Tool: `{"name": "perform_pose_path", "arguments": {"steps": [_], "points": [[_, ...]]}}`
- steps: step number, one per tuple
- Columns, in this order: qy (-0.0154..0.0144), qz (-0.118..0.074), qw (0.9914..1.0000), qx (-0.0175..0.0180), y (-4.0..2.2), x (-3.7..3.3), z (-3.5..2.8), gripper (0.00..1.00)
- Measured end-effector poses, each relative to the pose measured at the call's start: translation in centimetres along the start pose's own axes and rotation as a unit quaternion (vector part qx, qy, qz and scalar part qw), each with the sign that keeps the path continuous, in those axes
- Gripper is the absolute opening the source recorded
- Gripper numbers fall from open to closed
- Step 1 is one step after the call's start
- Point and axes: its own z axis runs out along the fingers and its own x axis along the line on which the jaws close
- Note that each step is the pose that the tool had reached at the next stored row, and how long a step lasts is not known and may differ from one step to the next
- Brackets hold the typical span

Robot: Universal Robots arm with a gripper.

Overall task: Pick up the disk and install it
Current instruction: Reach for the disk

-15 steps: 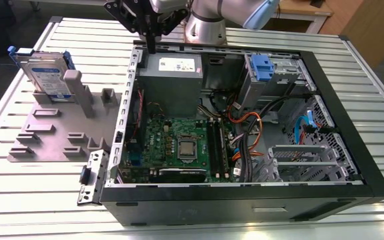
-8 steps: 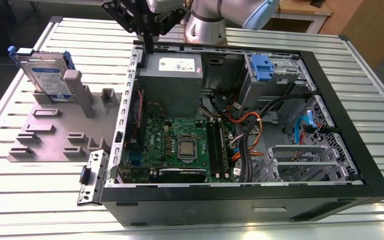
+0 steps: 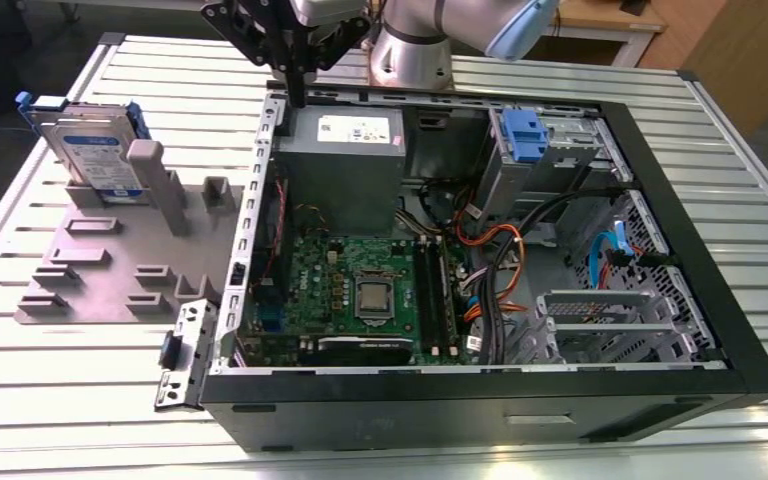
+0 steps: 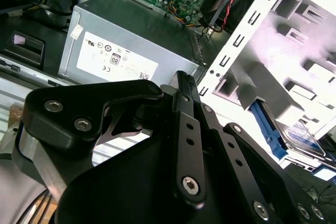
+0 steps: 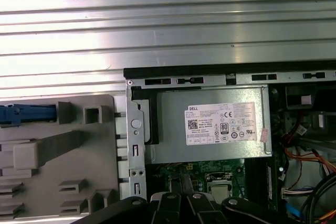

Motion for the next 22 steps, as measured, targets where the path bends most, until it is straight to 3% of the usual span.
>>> {"name": "perform_pose_path", "arguments": {"steps": [22], "points": [[0.0004, 0.000, 1.00000, 0.0000, -0.03, 0.33, 0.05, 0.11]]}}
